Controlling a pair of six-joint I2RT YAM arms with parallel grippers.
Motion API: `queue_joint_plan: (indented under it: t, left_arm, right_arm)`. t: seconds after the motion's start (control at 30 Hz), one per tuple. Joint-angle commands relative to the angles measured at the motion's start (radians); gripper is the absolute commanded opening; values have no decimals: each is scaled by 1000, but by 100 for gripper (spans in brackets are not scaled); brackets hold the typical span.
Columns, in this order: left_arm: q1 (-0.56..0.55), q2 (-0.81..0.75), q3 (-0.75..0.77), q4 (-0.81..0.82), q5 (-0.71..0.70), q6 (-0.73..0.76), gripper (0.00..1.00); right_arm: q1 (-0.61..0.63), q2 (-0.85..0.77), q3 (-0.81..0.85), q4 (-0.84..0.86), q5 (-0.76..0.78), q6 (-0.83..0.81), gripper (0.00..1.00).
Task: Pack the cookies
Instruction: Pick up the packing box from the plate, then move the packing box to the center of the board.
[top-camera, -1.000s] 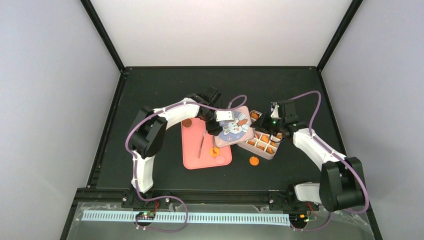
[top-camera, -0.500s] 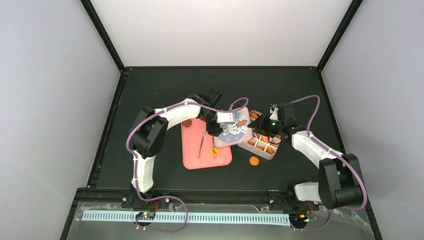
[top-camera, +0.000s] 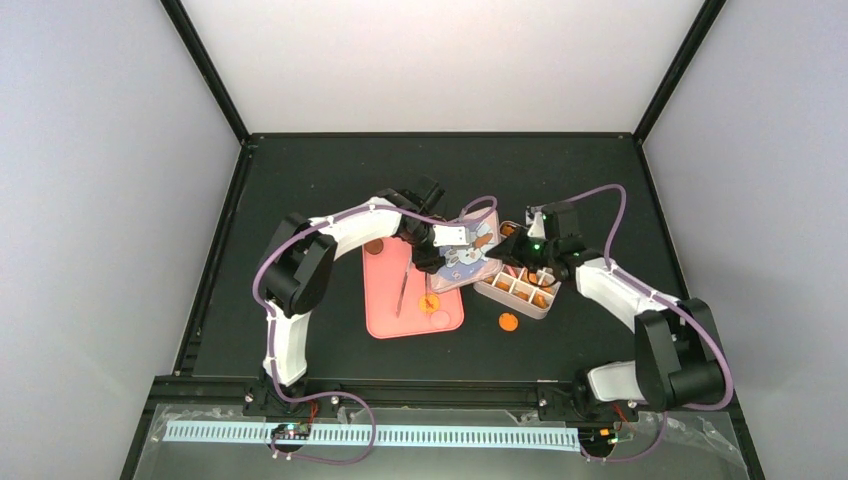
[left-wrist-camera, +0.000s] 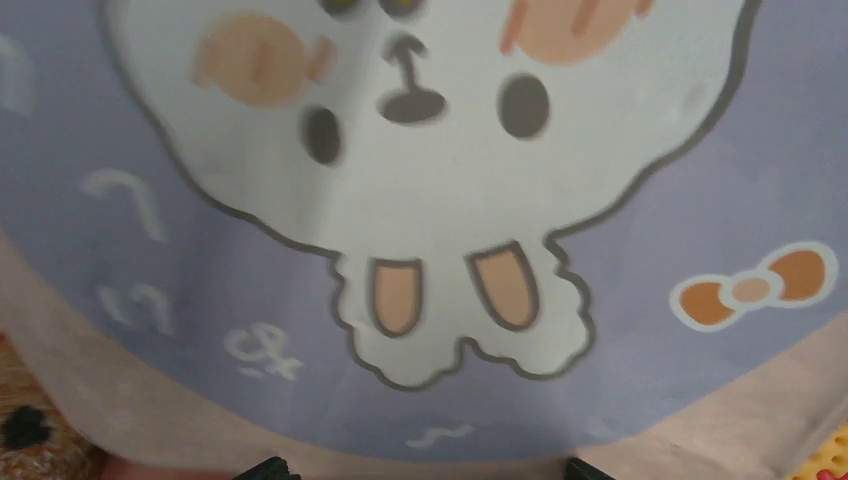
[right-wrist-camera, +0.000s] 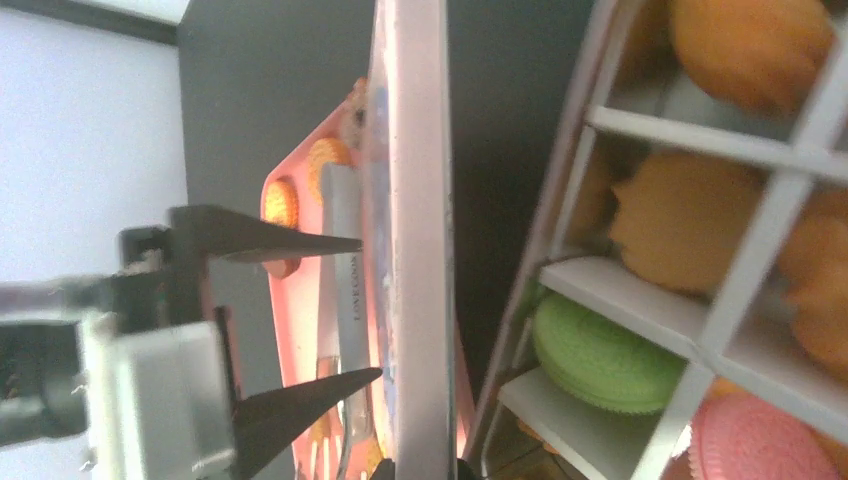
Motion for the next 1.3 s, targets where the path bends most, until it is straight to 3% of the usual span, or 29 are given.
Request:
queue_joint_plan:
  t: [0.0, 0.4, 0.7, 1.03, 1.27]
  left_arm:
    - [-13, -22, -8, -26, 15, 20, 72]
    - [-8, -168, 33, -132, 17, 29, 84]
    - [-23, -122, 64, -117, 2, -8, 82]
    - [-103, -43, 82, -71, -25, -43, 81]
    - [-143, 21, 173, -81, -7, -98, 80]
  right_arm:
    - [-3, -57, 55, -42, 34, -23, 1]
    - [-184, -330, 4, -254, 37, -23, 1]
    - [-368, -478, -88, -436, 37, -54, 1]
    - [-401, -452, -102, -548, 204, -146, 19]
    - [-411, -528, -96, -409, 2, -123, 1]
